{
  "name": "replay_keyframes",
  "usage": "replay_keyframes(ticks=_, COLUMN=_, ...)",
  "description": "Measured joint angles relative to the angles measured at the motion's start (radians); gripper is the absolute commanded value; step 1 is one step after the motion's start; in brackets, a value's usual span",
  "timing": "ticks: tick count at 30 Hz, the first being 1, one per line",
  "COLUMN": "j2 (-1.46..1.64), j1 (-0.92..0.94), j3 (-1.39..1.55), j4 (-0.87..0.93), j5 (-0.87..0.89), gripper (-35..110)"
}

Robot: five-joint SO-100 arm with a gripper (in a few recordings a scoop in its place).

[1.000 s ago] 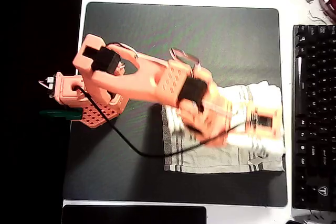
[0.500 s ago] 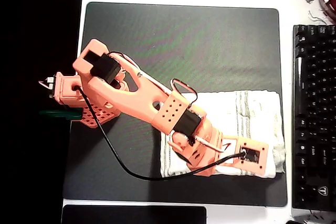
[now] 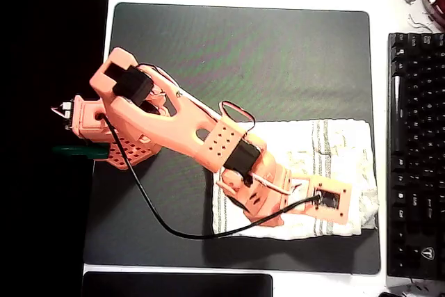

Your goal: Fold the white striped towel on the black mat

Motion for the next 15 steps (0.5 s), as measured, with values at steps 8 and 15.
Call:
replay_keyframes(ticks=8, j2=0.199, j1=-0.097, j3=0.158, j4=0.000, j5=0.026, gripper=9)
replay_keyframes(ticks=15, j2=0.333, j1=-0.215, j3=0.227, j4=0.063, j5=0.100, gripper=9)
